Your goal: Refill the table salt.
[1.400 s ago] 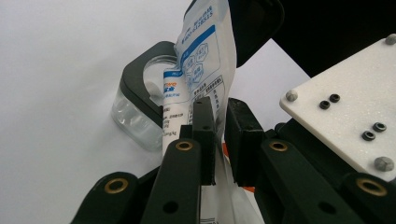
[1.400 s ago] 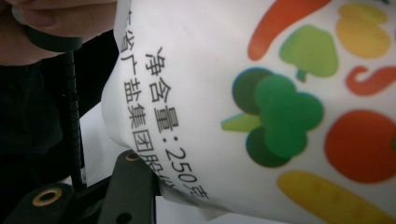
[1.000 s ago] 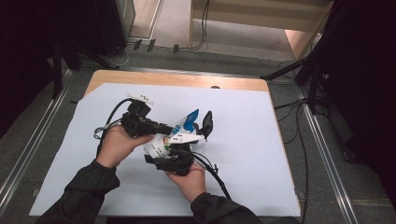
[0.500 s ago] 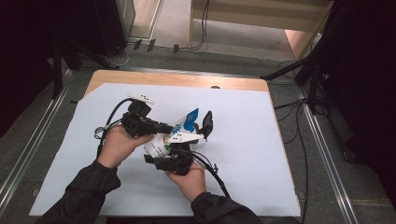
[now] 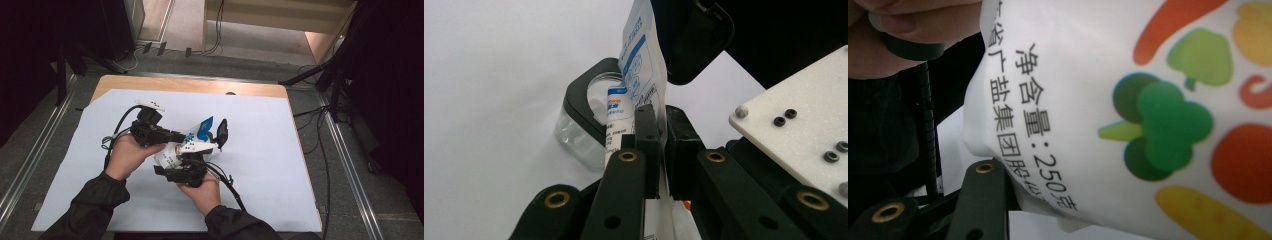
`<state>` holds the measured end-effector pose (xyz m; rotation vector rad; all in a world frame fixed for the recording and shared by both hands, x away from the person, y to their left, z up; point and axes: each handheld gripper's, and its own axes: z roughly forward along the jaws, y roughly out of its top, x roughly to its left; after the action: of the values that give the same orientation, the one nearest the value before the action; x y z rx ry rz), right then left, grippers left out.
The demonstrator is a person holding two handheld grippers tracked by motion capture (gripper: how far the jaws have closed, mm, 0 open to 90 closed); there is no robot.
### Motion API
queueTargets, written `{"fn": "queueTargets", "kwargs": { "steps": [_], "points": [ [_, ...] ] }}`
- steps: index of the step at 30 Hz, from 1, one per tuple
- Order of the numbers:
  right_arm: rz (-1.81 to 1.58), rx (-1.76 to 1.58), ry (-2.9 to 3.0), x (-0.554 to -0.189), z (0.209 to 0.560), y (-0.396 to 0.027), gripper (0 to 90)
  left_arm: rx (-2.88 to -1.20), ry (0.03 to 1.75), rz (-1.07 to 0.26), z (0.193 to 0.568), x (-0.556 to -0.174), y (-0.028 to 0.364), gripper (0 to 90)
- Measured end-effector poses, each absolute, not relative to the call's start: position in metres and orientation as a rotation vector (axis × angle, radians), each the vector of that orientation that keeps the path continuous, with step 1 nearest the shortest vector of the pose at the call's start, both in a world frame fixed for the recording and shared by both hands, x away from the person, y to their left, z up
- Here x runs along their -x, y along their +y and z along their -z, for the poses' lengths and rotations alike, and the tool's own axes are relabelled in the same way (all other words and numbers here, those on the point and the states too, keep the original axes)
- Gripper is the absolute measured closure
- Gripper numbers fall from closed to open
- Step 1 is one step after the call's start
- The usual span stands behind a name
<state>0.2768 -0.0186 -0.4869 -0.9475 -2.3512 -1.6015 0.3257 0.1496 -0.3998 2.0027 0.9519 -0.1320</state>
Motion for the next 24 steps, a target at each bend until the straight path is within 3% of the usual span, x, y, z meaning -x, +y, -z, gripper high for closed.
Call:
{"fn": "queueTargets", "kwargs": {
  "steps": [24],
  "points": [
    [1.609, 0.955, -2.313, -0.2782, 0.4850, -0.0203, 56.9, -1.989, 0.951, 0.120, 0.3989, -0.3263, 0.1498, 87.1]
  ]
}}
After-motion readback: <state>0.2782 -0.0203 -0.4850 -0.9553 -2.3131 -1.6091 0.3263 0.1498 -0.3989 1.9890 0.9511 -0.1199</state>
